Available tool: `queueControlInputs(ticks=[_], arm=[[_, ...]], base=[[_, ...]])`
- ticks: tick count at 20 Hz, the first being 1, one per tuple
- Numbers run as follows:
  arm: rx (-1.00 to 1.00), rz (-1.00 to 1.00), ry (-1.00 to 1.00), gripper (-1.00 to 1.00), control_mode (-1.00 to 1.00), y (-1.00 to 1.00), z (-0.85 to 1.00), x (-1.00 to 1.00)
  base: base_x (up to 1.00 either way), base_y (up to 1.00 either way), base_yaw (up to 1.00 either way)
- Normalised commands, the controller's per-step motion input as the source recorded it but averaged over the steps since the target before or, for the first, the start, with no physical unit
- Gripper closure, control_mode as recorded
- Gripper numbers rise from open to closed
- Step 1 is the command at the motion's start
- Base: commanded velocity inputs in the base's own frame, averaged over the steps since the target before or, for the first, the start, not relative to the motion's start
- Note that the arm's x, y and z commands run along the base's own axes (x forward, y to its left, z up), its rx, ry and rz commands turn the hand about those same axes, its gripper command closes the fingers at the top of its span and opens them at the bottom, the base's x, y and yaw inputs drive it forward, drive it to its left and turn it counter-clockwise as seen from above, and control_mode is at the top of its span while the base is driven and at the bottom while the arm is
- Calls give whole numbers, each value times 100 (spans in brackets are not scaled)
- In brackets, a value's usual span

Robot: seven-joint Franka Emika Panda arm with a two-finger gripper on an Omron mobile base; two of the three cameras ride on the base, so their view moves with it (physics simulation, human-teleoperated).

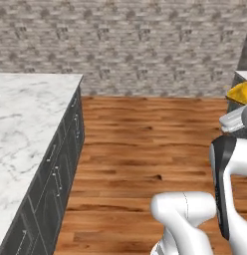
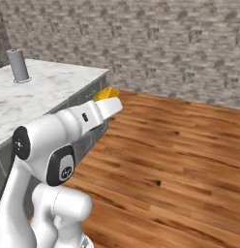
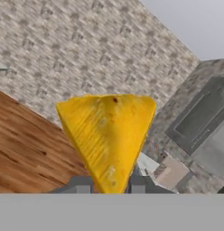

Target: Pick the cheese from the fridge and the cheese grater from the cabinet and place them next to the salad bowl.

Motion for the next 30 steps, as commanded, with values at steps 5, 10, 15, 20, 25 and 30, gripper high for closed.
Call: queueControlInputs(ticks=[5,10,15,20,25,30], arm=[[0,0,0,100,100,0,0,0],[0,0,0,100,100,0,0,0],[0,0,0,100,100,0,0,0],[0,0,0,100,100,0,0,0],[0,0,0,100,100,0,0,0],[0,0,0,100,100,0,0,0]], base=[[-8,0,36],[-17,1,36],[-21,8,38],[-19,16,39],[-17,31,38],[-17,41,38]])
